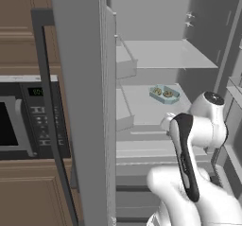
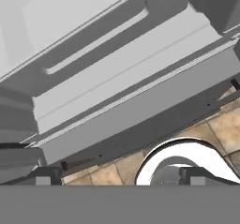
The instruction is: Place two dumplings into each of the tupperware containers and then place the containers in the fridge.
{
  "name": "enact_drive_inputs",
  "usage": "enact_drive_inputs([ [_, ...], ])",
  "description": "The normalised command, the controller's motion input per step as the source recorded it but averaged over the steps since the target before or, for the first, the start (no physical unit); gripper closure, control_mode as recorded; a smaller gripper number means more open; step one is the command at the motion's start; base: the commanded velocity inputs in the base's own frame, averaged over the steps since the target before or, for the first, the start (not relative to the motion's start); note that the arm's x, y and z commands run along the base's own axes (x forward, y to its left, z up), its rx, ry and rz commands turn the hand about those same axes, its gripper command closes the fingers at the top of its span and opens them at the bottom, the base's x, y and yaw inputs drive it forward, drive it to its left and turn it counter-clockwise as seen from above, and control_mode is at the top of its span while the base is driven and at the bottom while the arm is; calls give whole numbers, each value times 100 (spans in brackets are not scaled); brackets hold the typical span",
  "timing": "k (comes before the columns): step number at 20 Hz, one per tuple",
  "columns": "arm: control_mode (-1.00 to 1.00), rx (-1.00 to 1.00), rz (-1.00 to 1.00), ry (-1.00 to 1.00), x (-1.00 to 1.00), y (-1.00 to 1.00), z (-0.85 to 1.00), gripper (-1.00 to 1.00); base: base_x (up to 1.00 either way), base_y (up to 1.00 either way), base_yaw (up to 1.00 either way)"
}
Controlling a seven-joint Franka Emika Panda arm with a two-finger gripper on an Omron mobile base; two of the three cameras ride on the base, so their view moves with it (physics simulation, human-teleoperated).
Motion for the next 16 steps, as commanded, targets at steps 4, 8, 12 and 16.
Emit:
enact_drive_inputs([
  [4,-100,-39,1,0,-24,59,0,-100,0,0,0],
  [8,-100,-18,0,-14,-44,19,-7,-100,0,0,0],
  [12,-100,0,0,-14,-41,-6,-13,-100,0,0,0],
  [16,100,0,0,-6,-20,-8,-8,-100,-31,-8,1],
])
